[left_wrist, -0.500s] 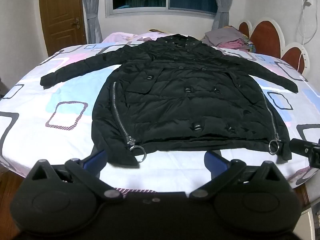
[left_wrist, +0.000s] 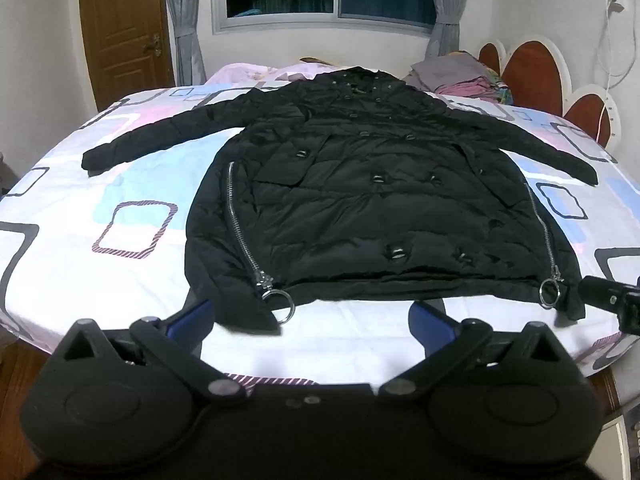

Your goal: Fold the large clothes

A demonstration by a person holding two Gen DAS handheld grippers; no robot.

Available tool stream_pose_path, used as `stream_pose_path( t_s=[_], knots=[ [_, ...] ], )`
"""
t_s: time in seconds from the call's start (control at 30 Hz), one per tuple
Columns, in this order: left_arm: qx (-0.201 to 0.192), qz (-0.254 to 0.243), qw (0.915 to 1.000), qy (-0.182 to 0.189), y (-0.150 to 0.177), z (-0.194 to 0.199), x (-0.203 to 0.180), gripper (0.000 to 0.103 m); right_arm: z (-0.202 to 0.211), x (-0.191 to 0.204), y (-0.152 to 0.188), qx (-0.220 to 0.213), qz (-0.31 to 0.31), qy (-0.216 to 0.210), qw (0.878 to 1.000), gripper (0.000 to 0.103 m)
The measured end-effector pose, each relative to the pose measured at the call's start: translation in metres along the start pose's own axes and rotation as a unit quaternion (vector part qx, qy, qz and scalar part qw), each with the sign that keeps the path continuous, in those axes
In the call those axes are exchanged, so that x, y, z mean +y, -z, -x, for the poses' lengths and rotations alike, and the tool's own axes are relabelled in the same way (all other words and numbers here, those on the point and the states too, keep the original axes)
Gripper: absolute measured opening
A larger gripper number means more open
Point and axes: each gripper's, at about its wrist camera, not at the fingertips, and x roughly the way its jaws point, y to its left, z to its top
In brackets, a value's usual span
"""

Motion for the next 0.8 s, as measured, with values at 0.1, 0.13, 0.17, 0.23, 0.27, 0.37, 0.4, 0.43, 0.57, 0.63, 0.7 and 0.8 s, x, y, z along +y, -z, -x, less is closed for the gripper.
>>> stream_pose_path(
  t_s=[0.1, 0.13, 0.17, 0.23, 0.27, 0.37, 0.4, 0.43, 0.57, 0.63, 0.7, 0.8],
  knots=[
    [0.0, 0.0, 1.0, 0.0, 0.0, 0.002, 0.0, 0.103, -0.001, 0.001, 0.0, 0.001, 0.0, 0.0, 1.0, 0.103],
    [0.0, 0.0, 1.0, 0.0, 0.0, 0.002, 0.0, 0.103, -0.001, 0.0, 0.0, 0.001, 0.0, 0.001, 1.0, 0.103],
    [0.0, 0.001, 1.0, 0.0, 0.001, 0.001, 0.002, 0.103, -0.001, 0.0, 0.0, 0.001, 0.0, 0.001, 1.0, 0.103],
    [0.001, 0.001, 1.0, 0.001, 0.001, 0.001, 0.002, 0.103, -0.001, 0.0, 0.0, 0.001, -0.001, 0.002, 1.0, 0.103],
    [0.001, 0.0, 1.0, 0.001, 0.001, 0.001, 0.003, 0.103, -0.001, -0.001, 0.0, 0.001, -0.001, 0.002, 1.0, 0.103],
    [0.001, 0.001, 1.0, 0.001, 0.001, 0.001, 0.003, 0.103, -0.001, -0.002, 0.0, 0.002, -0.002, 0.002, 1.0, 0.103],
    [0.002, 0.001, 1.0, 0.001, 0.002, 0.0, 0.004, 0.103, -0.001, -0.002, 0.0, 0.002, -0.002, 0.002, 1.0, 0.103],
    [0.001, 0.001, 1.0, 0.001, 0.002, 0.0, 0.004, 0.103, -0.001, -0.002, 0.0, 0.002, -0.002, 0.002, 1.0, 0.103],
    [0.0, 0.001, 1.0, 0.005, 0.002, -0.005, 0.002, 0.103, -0.003, -0.004, -0.001, 0.002, -0.003, 0.003, 1.0, 0.103],
    [-0.006, 0.005, 0.9999, 0.013, -0.004, -0.007, 0.002, 0.103, -0.005, -0.008, -0.005, 0.0, -0.006, 0.006, 1.0, 0.103],
    [-0.014, 0.004, 0.9995, 0.027, -0.014, -0.01, 0.0, 0.103, -0.009, -0.014, -0.012, -0.007, -0.01, 0.012, 1.0, 0.103],
    [-0.031, -0.009, 0.9986, 0.041, -0.034, -0.019, -0.007, 0.103, -0.014, -0.028, -0.027, -0.021, -0.023, 0.02, 0.999, 0.103]
  ],
)
